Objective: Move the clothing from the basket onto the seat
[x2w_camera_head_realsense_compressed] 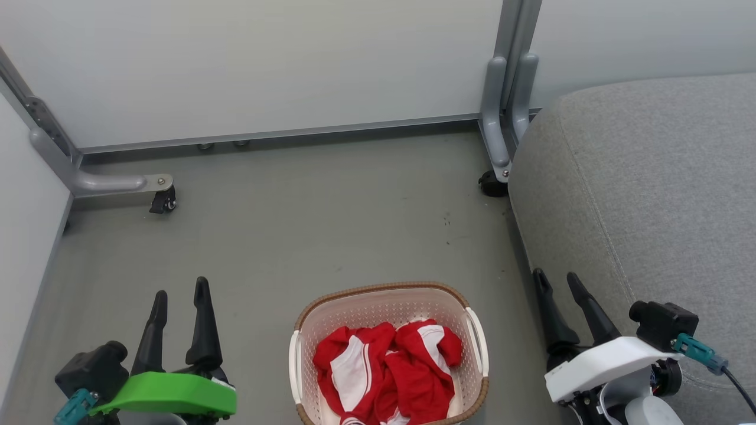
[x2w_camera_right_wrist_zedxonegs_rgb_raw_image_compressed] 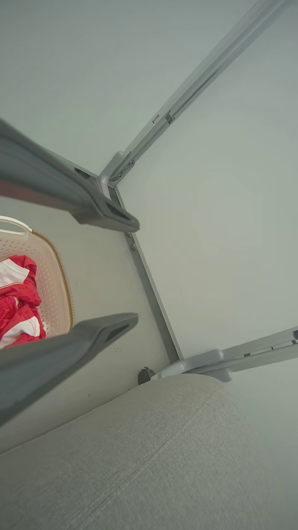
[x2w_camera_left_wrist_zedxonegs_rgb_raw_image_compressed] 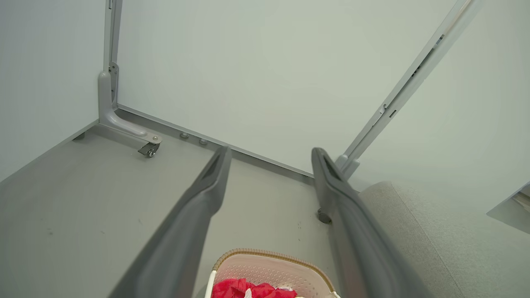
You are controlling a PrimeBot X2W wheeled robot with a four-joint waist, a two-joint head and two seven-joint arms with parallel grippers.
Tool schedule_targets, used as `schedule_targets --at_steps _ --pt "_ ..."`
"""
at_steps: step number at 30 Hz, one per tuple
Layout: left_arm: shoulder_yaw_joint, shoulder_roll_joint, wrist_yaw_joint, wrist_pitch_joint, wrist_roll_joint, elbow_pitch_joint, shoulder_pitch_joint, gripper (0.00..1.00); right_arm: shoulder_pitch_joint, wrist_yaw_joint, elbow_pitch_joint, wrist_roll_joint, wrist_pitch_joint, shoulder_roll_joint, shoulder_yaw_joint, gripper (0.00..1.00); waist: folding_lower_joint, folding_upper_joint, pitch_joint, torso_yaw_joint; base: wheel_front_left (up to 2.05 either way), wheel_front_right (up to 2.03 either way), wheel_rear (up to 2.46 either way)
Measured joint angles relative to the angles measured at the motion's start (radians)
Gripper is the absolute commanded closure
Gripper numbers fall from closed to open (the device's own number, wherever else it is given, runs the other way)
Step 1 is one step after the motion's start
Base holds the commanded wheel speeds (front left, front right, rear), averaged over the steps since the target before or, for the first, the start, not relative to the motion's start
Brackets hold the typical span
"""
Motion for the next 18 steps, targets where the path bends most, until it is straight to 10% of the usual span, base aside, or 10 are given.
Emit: schedule_targets --at_steps 18 --pt "-0.033 0.006 0.023 -0.048 0.184 -0.027 0.028 0.00 0.014 0.000 -0.027 -0.200 -0.045 0.005 0.017 0.00 0.0000 0.0000 -0.002 -0.007 0.00 0.00 0.00"
